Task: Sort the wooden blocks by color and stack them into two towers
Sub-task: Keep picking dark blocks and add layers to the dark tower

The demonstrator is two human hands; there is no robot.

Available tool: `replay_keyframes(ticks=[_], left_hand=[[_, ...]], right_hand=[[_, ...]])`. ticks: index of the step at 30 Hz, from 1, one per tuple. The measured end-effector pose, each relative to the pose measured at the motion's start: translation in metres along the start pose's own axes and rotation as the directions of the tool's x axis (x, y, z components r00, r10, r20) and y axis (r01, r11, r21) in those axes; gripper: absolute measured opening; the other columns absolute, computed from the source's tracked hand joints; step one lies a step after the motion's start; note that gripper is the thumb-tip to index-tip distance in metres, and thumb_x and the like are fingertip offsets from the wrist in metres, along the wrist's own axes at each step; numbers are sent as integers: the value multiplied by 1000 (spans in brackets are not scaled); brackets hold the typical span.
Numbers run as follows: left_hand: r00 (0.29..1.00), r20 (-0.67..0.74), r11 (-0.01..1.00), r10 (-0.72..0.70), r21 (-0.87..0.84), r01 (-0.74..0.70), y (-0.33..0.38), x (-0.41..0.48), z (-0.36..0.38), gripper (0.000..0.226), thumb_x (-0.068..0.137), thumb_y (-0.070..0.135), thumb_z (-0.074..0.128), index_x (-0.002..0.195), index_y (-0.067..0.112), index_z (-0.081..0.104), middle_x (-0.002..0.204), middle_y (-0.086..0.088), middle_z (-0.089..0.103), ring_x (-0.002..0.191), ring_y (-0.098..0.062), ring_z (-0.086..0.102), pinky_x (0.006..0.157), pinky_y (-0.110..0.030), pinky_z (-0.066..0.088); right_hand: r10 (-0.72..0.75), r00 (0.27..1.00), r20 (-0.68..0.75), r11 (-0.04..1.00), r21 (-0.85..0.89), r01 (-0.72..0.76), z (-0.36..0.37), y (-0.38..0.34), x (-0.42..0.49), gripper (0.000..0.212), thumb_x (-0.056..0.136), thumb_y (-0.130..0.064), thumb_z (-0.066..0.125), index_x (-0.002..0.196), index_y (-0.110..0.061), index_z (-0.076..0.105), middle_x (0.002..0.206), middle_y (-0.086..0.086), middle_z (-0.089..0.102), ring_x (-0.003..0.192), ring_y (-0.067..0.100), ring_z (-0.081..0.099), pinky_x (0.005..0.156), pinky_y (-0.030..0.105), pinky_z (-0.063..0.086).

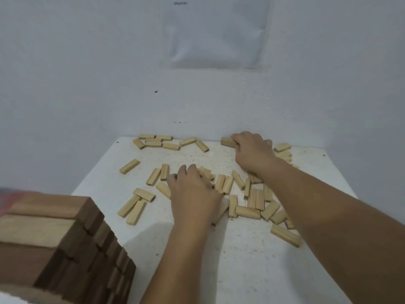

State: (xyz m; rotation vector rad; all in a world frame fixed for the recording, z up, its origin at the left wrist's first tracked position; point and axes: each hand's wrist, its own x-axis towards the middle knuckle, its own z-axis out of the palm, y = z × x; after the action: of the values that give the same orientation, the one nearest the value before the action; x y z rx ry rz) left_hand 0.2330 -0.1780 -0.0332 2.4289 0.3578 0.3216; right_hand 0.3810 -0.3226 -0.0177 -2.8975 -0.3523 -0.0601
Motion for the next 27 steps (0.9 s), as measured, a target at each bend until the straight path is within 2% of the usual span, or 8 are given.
replay_keyframes(ticks=[3, 6, 9, 11, 14, 19, 24, 27], left_hand=[[999, 12, 996, -47, -78, 47, -2, -2, -5, 5, 82, 16, 52, 79, 16, 48, 86, 1, 54, 95, -21, 31, 96, -45, 39], [998, 21, 993, -52, -102, 54, -2, -2, -8, 20, 80, 18, 43, 92, 14, 58, 96, 3, 60, 89, -12, 19, 99, -43, 40], [995, 78, 995, -56, -80, 62, 2, 1, -15, 24, 76, 23, 41, 96, 18, 53, 100, 4, 59, 80, -9, 10, 102, -39, 38], [991, 112, 995, -77, -54, 84, 2, 4, -14, 16, 85, 17, 53, 100, 17, 59, 100, 6, 60, 93, -10, 16, 101, -36, 36], [988, 125, 995, -96, 24, 94, 2, 10, -12, 11, 88, 20, 62, 98, 18, 59, 95, 9, 60, 107, -19, 31, 88, -29, 30], [986, 111, 990, -127, 71, 120, 5, 21, -11, 27, 86, 18, 75, 106, 23, 59, 80, 7, 48, 105, -18, 33, 78, -30, 40], [987, 120, 990, -104, 106, 91, 1, 29, -10, 32, 82, 12, 70, 112, 18, 62, 89, 2, 59, 99, -18, 47, 72, -26, 49], [983, 130, 986, -127, 123, 111, 3, 29, -13, 43, 82, 12, 71, 122, 16, 54, 98, 1, 60, 106, -23, 53, 74, -29, 48]], right_hand=[[19, 1000, -21, 999, -29, -20, 9, 2, 13, 39, 94, -15, 47, 128, -32, 58, 119, -1, 56, 114, 27, 50, 85, 45, 29], [50, 994, -102, 998, 47, -46, 14, 3, 17, 23, 93, -15, 53, 110, -27, 64, 106, -2, 61, 104, 26, 54, 81, 40, 28], [95, 982, -163, 988, 138, -73, 11, 3, 11, 15, 90, -13, 58, 98, -23, 66, 96, -2, 64, 95, 23, 55, 79, 37, 32], [111, 974, -197, 972, 224, -66, 7, 0, 2, 11, 94, -17, 57, 98, -21, 67, 93, -3, 64, 88, 22, 58, 78, 37, 43], [116, 971, -211, 961, 270, -56, 0, -7, -18, 12, 97, -23, 57, 100, -21, 68, 88, -4, 63, 81, 21, 61, 77, 42, 56], [91, 976, -200, 962, 271, -34, -4, -14, -47, 12, 96, -23, 59, 101, -18, 69, 88, -2, 65, 79, 21, 62, 76, 44, 57], [120, 972, -203, 940, 338, -46, -11, -21, -70, 13, 93, -15, 60, 99, -14, 72, 87, 0, 67, 76, 19, 62, 71, 39, 57], [149, 963, -223, 901, 433, -39, -17, -24, -88, 18, 97, -25, 61, 101, -12, 74, 80, -1, 68, 71, 18, 64, 68, 36, 56]])
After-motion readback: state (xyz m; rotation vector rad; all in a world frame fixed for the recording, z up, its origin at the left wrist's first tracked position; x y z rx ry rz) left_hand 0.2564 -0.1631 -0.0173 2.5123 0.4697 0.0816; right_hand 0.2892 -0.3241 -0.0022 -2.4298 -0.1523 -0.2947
